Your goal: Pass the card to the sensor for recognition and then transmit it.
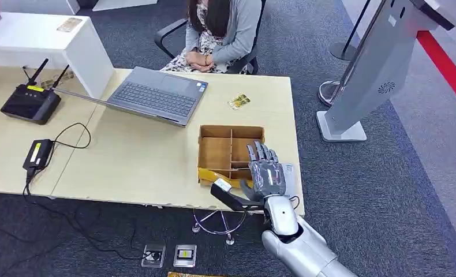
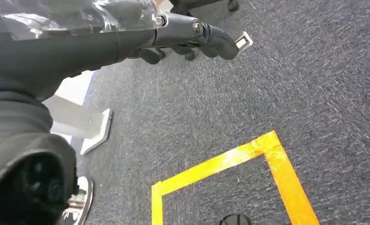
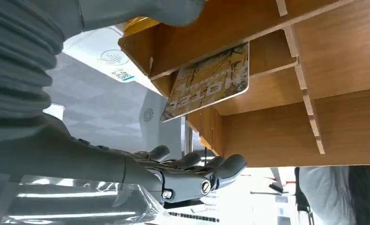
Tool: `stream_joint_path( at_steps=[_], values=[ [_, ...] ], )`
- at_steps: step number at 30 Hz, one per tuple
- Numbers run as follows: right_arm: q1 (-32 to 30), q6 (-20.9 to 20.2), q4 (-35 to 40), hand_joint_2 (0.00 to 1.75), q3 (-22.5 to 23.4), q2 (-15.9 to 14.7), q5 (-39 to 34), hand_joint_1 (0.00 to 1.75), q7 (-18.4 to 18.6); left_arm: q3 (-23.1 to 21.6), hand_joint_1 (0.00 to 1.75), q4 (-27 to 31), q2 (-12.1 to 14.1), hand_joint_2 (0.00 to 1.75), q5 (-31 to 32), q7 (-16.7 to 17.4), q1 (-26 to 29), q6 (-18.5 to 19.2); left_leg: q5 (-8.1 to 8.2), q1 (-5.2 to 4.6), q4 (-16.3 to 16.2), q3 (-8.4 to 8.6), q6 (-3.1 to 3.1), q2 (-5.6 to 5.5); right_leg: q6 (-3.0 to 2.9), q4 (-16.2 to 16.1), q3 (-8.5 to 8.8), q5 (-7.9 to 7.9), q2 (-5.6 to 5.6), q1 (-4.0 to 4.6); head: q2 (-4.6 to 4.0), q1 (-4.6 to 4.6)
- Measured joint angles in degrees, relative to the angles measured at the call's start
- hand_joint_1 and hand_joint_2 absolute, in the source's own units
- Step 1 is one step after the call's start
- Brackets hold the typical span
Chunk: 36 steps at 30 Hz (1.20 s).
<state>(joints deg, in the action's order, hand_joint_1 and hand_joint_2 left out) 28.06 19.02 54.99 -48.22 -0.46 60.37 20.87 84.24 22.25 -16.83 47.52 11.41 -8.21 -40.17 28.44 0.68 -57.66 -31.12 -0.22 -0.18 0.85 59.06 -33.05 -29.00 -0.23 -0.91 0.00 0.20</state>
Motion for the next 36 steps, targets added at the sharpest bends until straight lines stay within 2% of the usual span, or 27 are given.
stream_joint_path(
  at_steps=[3,4,5,21,36],
  values=[
    [0.0,0.0,0.0,1.75,0.0,0.0,0.0,0.0,0.0,0.0,0.0,-0.1,0.0,0.0,0.0,-0.1,0.0,0.0,0.0,0.0,0.0,0.0,0.0,0.0,0.0,0.0,0.0,0.0,0.0,0.0,-0.02,0.0],
    [0.0,0.0,0.0,1.75,0.0,0.0,0.0,1.62,0.0,0.0,0.0,-0.2,0.0,0.0,0.0,-0.1,0.0,0.0,0.0,0.0,0.0,0.0,0.0,0.0,0.0,0.0,0.0,0.0,0.01,0.0,-0.02,0.0],
    [0.0,0.0,0.0,1.75,0.0,0.0,0.0,1.75,0.0,0.0,0.0,-0.2,0.0,0.0,0.0,-0.3,0.0,0.0,0.0,0.0,0.0,0.0,0.0,0.0,0.0,0.0,0.0,0.0,0.01,0.0,0.0,0.0],
    [0.0,0.5,-0.4,1.75,0.0,0.0,-2.8,1.75,-2.4,0.0,0.0,-1.7,0.6,0.0,0.8,-0.4,-0.1,0.0,0.0,0.0,0.0,0.0,0.0,0.0,0.0,0.0,0.01,0.0,0.01,0.0,0.0,0.0],
    [0.0,0.9,-1.1,1.75,-0.1,0.5,-3.8,1.75,-2.8,0.0,0.0,-2.8,1.0,0.0,1.0,-0.7,-0.1,0.0,0.0,0.0,0.0,0.05,0.0,0.01,0.0,0.0,0.03,0.0,0.05,0.0,-0.02,0.0]
  ],
)
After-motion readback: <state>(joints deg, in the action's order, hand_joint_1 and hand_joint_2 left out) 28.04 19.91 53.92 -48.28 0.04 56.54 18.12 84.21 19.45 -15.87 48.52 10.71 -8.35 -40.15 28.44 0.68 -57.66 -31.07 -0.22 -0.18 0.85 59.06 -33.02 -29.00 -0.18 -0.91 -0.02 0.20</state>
